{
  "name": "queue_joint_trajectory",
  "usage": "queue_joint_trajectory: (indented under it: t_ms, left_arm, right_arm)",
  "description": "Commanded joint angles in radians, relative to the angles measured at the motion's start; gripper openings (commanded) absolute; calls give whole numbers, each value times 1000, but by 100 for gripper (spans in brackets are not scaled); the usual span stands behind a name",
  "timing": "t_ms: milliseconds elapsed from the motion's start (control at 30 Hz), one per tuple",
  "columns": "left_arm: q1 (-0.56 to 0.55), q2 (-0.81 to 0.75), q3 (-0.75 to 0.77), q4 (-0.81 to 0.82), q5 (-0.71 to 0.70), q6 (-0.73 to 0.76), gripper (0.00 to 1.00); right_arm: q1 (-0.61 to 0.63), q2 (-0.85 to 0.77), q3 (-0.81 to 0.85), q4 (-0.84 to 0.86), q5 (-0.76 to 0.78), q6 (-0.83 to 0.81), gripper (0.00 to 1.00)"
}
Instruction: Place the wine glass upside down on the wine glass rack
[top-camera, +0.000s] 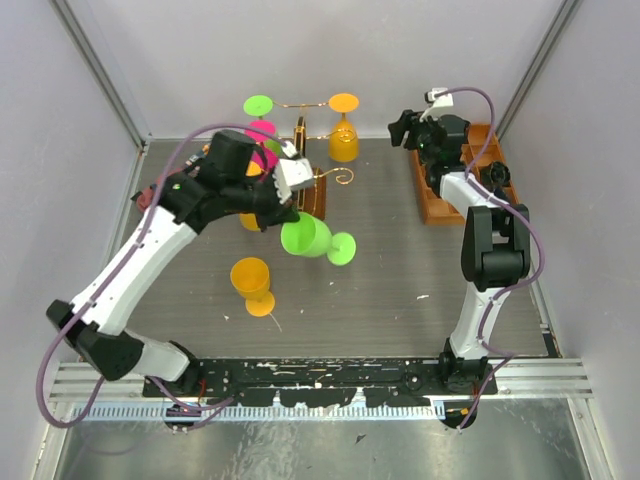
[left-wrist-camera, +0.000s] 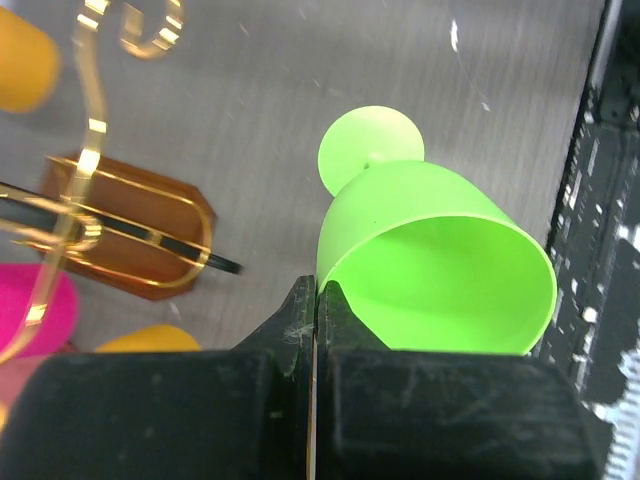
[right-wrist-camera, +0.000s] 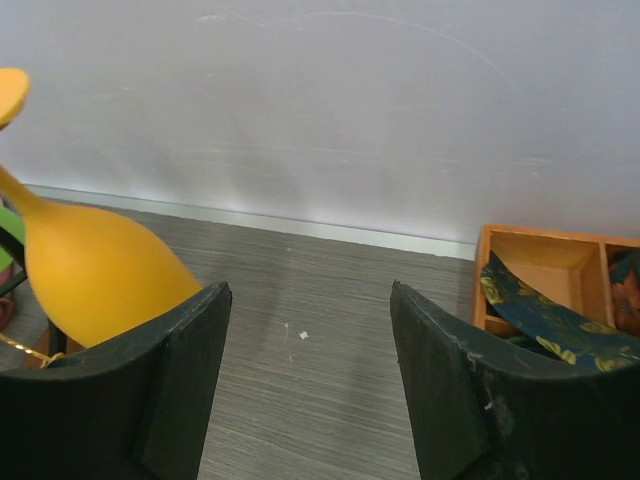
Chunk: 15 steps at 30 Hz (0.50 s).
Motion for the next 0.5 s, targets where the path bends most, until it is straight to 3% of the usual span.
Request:
queue_joint_trajectory:
  t_ms: [0, 267, 467]
  left_arm:
    - [50, -109, -18, 185, 125, 2, 0]
    - [83, -223, -110, 701, 88, -75, 0]
    - [83, -215, -237, 1251, -176, -112, 0]
  right_arm:
    - [-13, -71, 67, -25, 64, 21, 70]
    - [-13, -109, 141, -75, 99, 68, 69]
    - [-13, -150, 300, -281, 164, 130, 69]
